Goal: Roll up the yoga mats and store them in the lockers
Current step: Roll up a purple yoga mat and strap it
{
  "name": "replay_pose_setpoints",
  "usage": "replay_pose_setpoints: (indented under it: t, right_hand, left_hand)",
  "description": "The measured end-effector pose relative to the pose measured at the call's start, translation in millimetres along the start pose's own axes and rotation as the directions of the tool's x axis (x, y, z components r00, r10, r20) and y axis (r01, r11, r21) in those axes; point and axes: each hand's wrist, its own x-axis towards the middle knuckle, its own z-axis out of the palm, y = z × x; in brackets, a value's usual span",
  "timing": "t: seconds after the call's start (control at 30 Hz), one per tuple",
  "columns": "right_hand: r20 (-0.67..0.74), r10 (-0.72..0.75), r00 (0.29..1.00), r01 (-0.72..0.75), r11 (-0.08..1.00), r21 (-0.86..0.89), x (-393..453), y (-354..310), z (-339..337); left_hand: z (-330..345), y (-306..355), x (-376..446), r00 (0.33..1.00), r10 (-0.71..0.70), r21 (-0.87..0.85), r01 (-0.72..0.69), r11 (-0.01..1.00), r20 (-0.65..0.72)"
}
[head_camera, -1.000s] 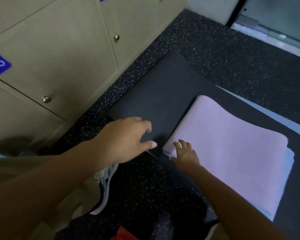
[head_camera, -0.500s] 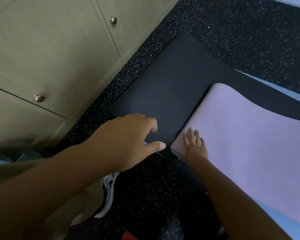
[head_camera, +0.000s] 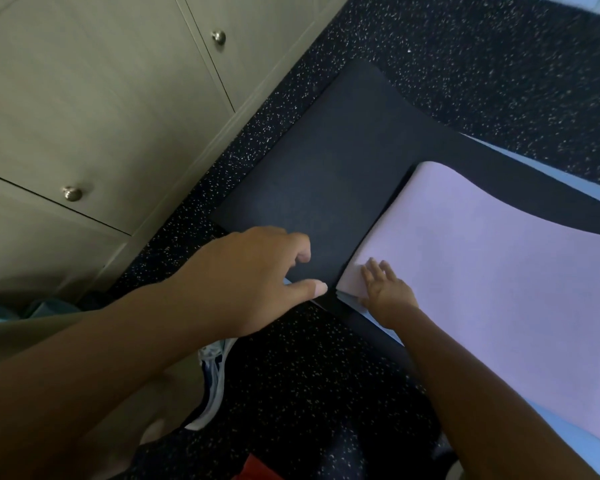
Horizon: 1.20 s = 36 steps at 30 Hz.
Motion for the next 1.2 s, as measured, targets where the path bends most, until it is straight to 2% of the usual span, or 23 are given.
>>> replay_pose_setpoints:
  t: [0.17,0.27,0.43,0.57,0.7,0.9,1.0,1.1,1.2]
  right_hand:
    - [-0.048,0.029,0.998,-0.016,0.968,0.25,-10,17,-23]
    - [-0.093,0.127,0.987,-0.068,0.876,0.477,-22,30,-38]
    - [-0.164,0.235,0.958,-0.092,0.795,0.6,-60,47,-81]
    - [-0.214,0.28,0.936,-0.099,0.792,0.603,-102,64,-122]
    - [-0.332,0.308,0.891,-0.079,0.828,0.555,-156,79,-168]
    - [-0.516,0.324,0.793,-0.055,0.881,0.469,-248,80,-210]
    - [-0.562,0.32,0.763,-0.046,0.894,0.446,-283,73,-226]
    - [-0.659,0.272,0.701,0.034,0.911,0.412,-312,58,-240]
    - [-0.708,0.203,0.676,0.129,0.914,0.385,-328,38,-251]
  left_hand:
    - [-2,-2,-3,0.999,0.028,-0.01,-0.028,1.0,-0.016]
    - [-3,-1,-4,0.997,0.056,-0.027,-0.057,0.998,-0.047]
    - [-9,16,-7,0.991,0.096,-0.025,-0.099,0.995,-0.088]
    - [-15,32,-12,0.98,0.163,-0.051,-0.17,0.984,-0.117]
    - [-22,46,-18,0.966,0.225,-0.071,-0.235,0.969,-0.13]
    - [-26,64,-21,0.934,0.291,-0.298,-0.343,0.891,-0.207]
    - [-28,75,-25,0.9,0.303,-0.37,-0.41,0.834,-0.314]
    - [-27,89,-34,0.866,0.303,-0.465,-0.475,0.747,-0.398]
    - [-24,99,-41,0.833,0.334,-0.439,-0.525,0.729,-0.441]
